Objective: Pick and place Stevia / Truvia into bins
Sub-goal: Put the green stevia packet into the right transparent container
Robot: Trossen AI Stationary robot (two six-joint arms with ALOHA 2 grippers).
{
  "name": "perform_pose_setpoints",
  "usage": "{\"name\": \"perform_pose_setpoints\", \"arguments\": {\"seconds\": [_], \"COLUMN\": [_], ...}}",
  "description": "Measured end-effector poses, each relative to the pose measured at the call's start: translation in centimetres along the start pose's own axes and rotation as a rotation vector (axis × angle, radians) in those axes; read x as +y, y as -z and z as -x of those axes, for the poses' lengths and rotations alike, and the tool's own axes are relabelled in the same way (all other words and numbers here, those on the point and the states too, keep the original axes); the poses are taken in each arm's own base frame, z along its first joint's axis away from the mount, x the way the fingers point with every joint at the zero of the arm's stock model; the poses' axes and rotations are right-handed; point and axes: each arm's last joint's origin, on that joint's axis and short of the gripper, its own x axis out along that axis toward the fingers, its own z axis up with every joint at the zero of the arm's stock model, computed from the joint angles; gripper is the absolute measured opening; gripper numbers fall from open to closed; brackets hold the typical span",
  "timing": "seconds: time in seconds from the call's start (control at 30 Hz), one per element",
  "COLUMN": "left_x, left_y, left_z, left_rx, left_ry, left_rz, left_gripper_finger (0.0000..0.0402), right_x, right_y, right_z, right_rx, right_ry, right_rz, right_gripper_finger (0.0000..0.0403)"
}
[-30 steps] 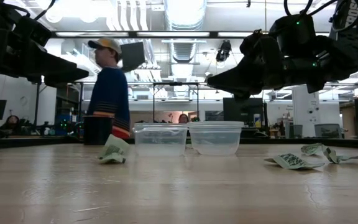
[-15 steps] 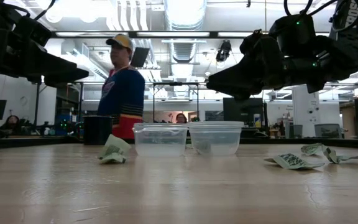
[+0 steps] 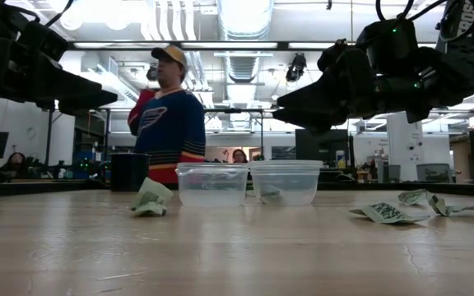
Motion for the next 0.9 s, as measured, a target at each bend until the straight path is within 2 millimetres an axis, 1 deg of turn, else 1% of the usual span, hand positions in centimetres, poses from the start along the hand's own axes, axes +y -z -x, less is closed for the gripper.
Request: {"name": "perform_pose_setpoints", "arguments": {"seconds": [0.27,0.33,0.5,0.63,0.9], "left_x": [0.0,0.0,0.0,0.0,0.0], "left_y": [0.0,0.0,0.0,0.0,0.0], "left_z": [0.0,0.0,0.0,0.0,0.0], "left_rx": [0.000,0.000,0.000,0.001,0.000], "left_ry": [0.000,0.000,0.000,0.000,0.000], "left_rz": [0.000,0.000,0.000,0.000,0.000], "left_gripper_finger": [0.0240,0.0240,0.0240,0.0240,0.0240], "right_x": [0.1,0.2,0.6,0.8,1.6], "right_y": [-0.2,-0.3,-0.6,-0.9,-2.9], "right_z": [0.1,0.1,0.6,1.5,4.5], "right_rx": [-0.006,-0.001,0.103,0.231,0.430], "right_ry": [-0.004,-0.035,-0.107,-0.102,-0.069], "right_rz": [-0.003,-0.015,-0.050,-0.066,-0.130], "right_gripper_finger": [0.0236,0.0234,0.0233,0.0233,0.0232]}}
